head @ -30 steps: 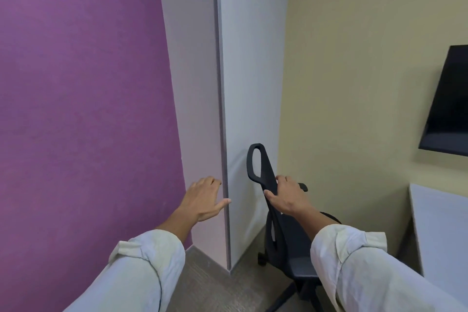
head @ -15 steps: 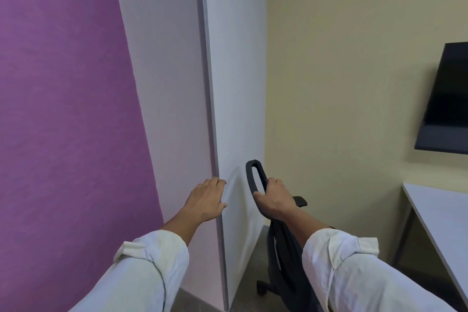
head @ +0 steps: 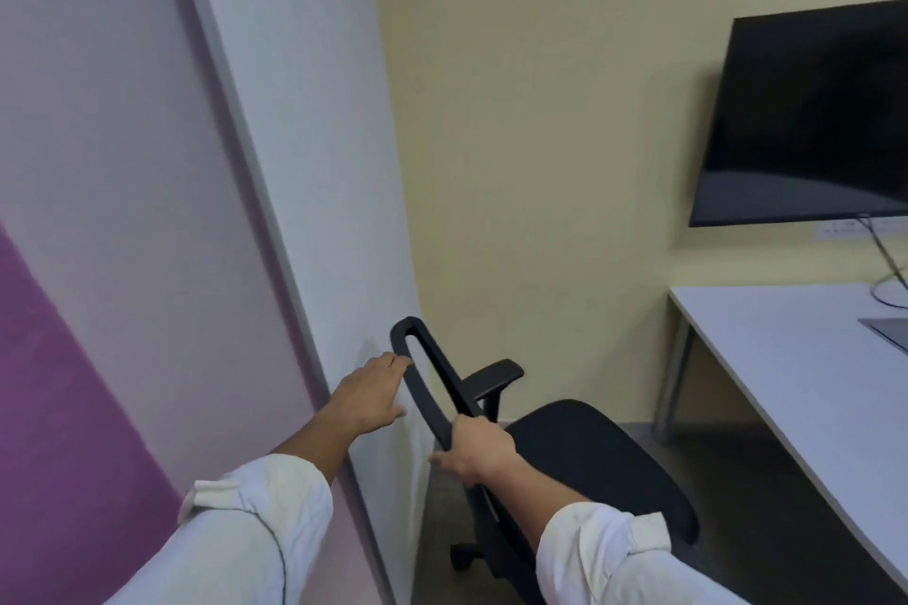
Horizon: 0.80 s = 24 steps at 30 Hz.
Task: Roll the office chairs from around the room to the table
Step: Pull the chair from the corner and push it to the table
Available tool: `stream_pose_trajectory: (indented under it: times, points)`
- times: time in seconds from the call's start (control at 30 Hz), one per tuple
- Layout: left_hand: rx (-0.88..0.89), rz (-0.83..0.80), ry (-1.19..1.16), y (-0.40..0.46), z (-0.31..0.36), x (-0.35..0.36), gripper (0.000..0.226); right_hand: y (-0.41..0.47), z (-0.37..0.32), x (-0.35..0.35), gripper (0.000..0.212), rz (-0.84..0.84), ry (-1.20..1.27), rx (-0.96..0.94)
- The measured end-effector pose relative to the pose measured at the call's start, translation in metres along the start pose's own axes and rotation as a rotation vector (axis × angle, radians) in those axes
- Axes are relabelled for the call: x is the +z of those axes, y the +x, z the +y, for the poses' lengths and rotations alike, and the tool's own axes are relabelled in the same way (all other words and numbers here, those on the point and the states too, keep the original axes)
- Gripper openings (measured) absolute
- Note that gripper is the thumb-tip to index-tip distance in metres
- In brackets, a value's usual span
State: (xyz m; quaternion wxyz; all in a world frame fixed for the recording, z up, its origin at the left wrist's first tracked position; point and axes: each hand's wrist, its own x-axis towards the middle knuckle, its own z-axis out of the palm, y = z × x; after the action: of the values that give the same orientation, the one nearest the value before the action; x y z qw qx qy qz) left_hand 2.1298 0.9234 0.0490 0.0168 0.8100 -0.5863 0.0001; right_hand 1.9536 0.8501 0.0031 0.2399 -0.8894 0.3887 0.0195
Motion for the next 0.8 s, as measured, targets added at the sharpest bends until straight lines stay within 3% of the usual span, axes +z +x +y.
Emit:
stream_pose_trajectory:
  times: [0.2,0.3,0.43,0.5,0.67,0.8]
  points:
    - [0.371,-0.157,0.059,0.058,-0.037,0.034,0.073,-0.005,-0.002,0.012,0.027,0.024,-0.044,0.203]
    - [0.522,-0.133,0.120,0.081,-0.041,0.045,0.045,-0.016,0.002,0.007,0.028,-0.004,-0.041,0.301]
    - [0.593,-0.230,0.179,0.095,-0.022,0.051,0.007,-0.041,0.008,0.019,0.020,0.136,-0.121,0.402]
    - [0.624,-0.258,0.191,0.093,-0.013,0.056,0.006,-0.052,0.012,0.022,0.016,0.190,-0.172,0.437]
    - [0.773,-0.122,0.283,0.101,-0.006,0.069,0.019,-0.061,0.016,0.022,0.015,0.240,-0.197,0.505]
    - [0.828,-0.150,0.314,0.128,-0.020,0.068,0.017,-0.042,-0.005,0.026,0.018,0.261,-0.159,0.541]
